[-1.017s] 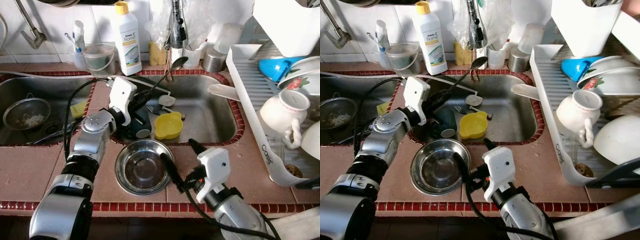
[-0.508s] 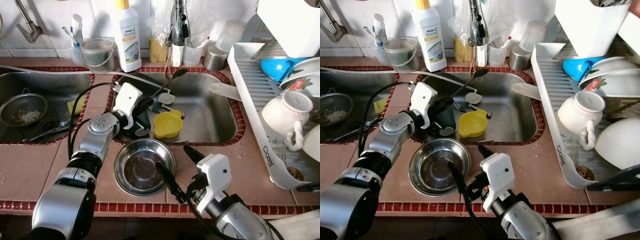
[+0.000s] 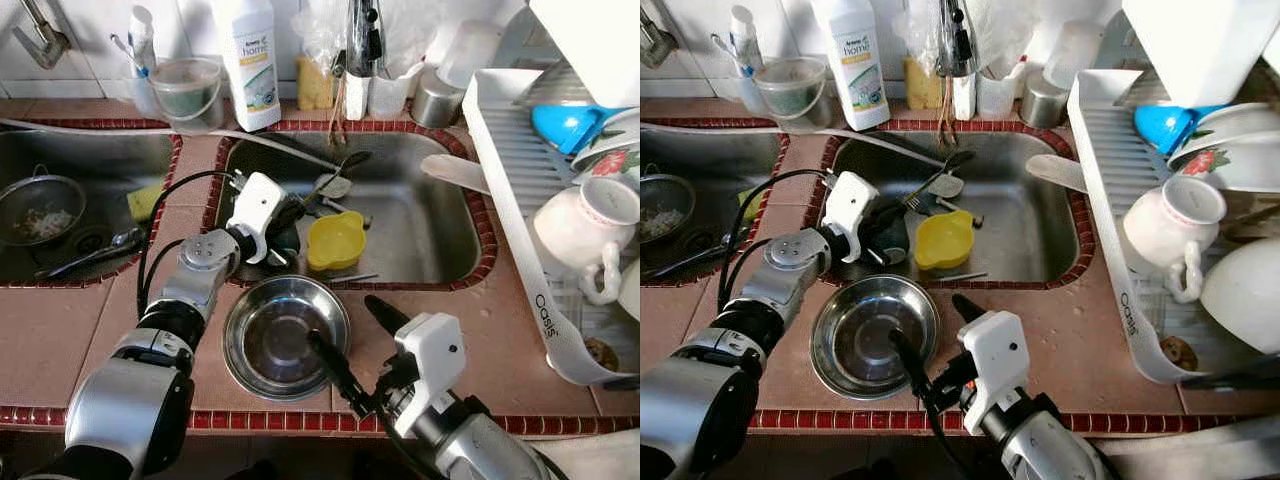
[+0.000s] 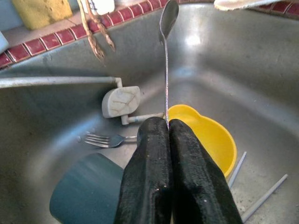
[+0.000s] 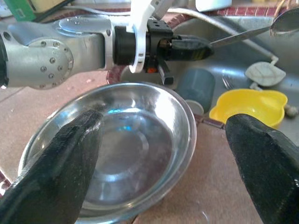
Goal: Kitchen organization
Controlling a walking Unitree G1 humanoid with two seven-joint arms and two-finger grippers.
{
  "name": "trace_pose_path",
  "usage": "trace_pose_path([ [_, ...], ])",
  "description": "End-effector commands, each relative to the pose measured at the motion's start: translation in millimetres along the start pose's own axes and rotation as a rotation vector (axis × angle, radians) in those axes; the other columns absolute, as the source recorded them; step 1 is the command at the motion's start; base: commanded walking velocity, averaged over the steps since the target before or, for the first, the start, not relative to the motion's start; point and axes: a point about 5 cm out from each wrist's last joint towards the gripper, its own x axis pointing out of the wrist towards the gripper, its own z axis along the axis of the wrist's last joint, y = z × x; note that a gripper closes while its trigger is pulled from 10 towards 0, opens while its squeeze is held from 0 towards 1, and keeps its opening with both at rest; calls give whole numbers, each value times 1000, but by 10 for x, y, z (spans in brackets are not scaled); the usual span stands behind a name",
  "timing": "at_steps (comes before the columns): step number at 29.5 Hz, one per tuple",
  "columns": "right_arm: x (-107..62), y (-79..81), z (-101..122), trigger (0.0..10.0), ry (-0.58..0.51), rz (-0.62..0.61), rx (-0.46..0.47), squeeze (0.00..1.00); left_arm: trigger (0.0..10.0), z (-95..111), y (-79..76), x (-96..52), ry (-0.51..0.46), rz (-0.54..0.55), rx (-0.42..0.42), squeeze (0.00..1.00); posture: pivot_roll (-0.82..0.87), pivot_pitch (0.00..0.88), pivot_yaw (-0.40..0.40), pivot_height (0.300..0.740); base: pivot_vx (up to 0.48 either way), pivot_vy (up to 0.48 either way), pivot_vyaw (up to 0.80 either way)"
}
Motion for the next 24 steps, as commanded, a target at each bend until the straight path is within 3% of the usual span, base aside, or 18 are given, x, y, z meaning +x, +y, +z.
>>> trace_pose_path([
  [1,-26,54,28,10000,-3,19,12,0,10000,36,9,18,5,-24,0,984,-229,254,33,740,0,0,0],
  [24,-23,64,12,10000,7,9,19,0,10000,57,75,-19,0,-35,6,1000,-226,240,42,740,0,0,0],
])
